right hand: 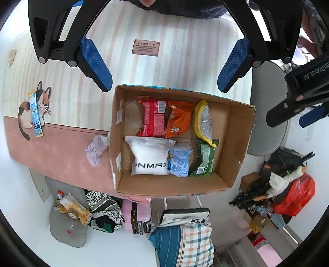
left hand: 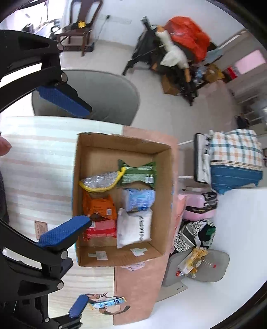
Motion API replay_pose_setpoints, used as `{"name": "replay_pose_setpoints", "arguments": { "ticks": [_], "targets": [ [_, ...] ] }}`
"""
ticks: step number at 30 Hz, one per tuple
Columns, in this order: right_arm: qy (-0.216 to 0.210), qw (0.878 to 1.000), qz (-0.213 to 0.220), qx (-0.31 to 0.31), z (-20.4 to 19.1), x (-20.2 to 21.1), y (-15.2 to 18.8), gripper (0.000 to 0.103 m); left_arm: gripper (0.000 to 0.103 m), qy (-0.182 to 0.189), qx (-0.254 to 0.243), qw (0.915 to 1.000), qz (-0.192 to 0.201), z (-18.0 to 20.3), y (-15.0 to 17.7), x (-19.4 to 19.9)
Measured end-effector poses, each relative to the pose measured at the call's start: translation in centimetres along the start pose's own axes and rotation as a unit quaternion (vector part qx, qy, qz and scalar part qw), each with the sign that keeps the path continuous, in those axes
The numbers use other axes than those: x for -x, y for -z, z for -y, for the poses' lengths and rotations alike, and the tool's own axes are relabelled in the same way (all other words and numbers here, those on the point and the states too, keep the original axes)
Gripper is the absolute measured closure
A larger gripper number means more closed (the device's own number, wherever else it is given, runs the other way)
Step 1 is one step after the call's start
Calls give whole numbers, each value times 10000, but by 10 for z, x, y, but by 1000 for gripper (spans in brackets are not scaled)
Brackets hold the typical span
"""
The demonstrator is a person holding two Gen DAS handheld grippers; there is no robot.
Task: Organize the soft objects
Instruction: 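Grasp the blue Nestle tube with the right tool while the left tool grasps the lilac cloth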
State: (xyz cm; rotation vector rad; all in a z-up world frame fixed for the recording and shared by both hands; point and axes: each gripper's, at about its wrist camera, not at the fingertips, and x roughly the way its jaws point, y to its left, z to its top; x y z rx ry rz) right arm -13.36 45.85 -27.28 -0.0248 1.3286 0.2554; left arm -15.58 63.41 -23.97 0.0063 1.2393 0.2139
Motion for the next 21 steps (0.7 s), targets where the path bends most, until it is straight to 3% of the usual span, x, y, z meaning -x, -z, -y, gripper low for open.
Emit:
{"name": "replay_pose_setpoints", "arguments": {
  "ticks": [5, 9, 16, 21],
  "targets": [
    [-69, 9977, 569, -362, 49, 19, 5, 0, 4, -276, -788, 9957, 389, 67, -21, 10],
    [424, 9934, 922, -540, 114, 29, 7, 0, 4, -182, -1479, 9884, 290, 141, -45, -5],
    [876, 9868, 88, -1358, 263, -1, 3, 0, 4, -109, -2784, 9589, -547, 284, -88, -93],
    [1259, 9766, -578, -1642, 363, -43, -10, 0, 4, -197, -3078, 9414, -1366, 345, -107, -167]
  ]
}}
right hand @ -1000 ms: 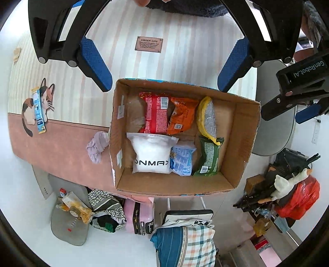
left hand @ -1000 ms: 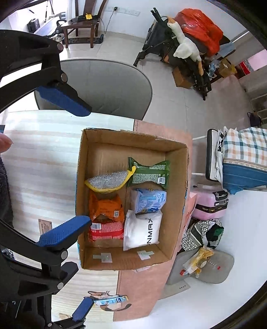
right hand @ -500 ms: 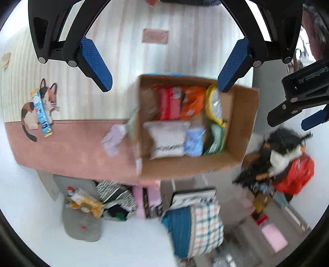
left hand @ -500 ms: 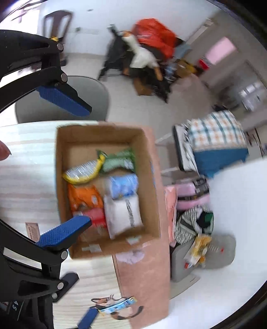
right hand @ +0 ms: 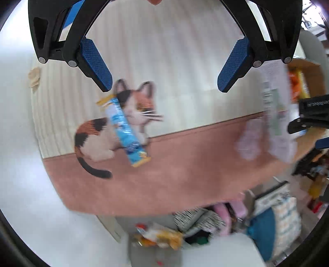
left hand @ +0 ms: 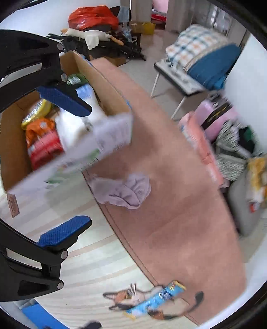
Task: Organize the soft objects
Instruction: 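Grasp the blue Nestle tube with the right tool while the left tool grasps the lilac cloth, then carry the tube and cloth over the box and lower them inside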
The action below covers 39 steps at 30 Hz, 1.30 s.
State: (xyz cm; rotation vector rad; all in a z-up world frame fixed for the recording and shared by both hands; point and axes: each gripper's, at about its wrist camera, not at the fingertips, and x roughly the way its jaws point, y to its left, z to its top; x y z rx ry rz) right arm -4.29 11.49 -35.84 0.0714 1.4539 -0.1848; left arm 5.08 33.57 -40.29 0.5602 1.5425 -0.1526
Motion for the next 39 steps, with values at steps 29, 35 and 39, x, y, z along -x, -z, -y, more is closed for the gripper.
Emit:
{"name": "replay_pose_setpoints", "arguments": {
  "ticks": [29, 35, 39],
  "targets": [
    [-171, 9820, -1855, -300, 72, -179, -80, 89, 70, 1167, 767, 9838, -1126, 20, -48, -95],
    [-718, 9876, -1369, -268, 36, -115, -64, 89, 70, 1658, 1114, 9796, -218, 1, -4, -17],
    [-1323, 9866, -952, -42, -10, -49, -47, 89, 70, 2008, 1394, 9691, 328, -29, 41, 41]
  ]
}}
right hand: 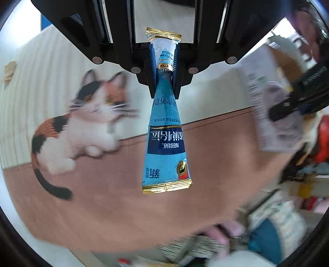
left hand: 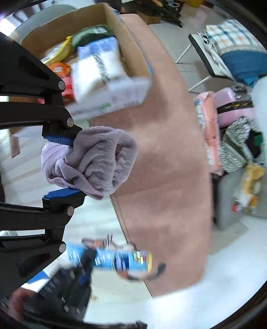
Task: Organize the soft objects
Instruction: 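Carry the tube and cloth over the box and lower them inside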
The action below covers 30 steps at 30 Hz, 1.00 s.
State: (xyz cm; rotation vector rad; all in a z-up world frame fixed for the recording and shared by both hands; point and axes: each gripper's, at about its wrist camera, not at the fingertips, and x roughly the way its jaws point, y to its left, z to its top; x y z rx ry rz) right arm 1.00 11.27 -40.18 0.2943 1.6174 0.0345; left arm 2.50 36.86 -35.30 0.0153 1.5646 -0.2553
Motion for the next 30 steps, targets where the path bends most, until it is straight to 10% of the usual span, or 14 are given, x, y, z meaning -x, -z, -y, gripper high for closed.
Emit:
{"name": "replay_pose_setpoints", "arguments": {
  "ticks": [7, 15, 30],
  "targets": [
    [-562, 9941, 343, 865, -157, 45, 57, 89, 70, -188, 500, 9971, 546, -110, 58, 90],
    [-233, 9915, 316, 1239, -287, 16, 79, 89, 70, -467, 1456, 9881, 143, -255, 112, 73],
    [1052, 9883, -124, 1098, -329, -86, 50, 89, 68, -308, 1864, 9756, -1119, -347, 121, -40]
  ]
}}
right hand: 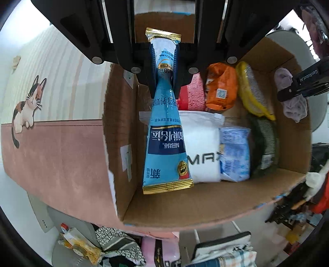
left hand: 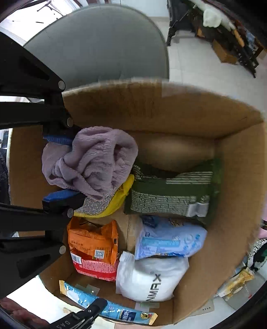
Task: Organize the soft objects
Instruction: 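Carry the tube and cloth over the box and lower them inside, then open both tools to release the tube and cloth in the box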
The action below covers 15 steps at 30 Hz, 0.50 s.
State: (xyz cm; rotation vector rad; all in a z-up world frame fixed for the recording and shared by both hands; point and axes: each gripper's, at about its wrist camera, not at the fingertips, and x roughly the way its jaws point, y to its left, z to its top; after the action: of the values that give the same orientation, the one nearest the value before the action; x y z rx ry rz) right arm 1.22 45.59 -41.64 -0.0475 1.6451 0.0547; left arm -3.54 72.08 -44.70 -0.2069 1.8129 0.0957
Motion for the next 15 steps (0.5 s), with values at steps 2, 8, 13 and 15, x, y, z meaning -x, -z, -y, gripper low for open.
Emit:
{"name": "replay_pose_setpoints", "arguments": {
  "ticks": [2, 8, 13, 15],
  "targets": [
    [74, 10000, -63, 8, -2, -9, -2, 88, 68, 89, 6, 9997, -227, -1, 0, -9],
    [72, 9995, -301, 12, -9, -21, -1, 31, 61, 154, -84, 9997, -185, 5, 4, -1],
    [-29, 9998, -176, -33, -11, -7, 5, 26, 51, 253, -51, 9996, 63, 10, 8, 18],
    [-2, 9999, -106, 17, -14, 0, 9, 26, 49, 302, -31, 9994, 188, 12, 12, 27]
  ]
}}
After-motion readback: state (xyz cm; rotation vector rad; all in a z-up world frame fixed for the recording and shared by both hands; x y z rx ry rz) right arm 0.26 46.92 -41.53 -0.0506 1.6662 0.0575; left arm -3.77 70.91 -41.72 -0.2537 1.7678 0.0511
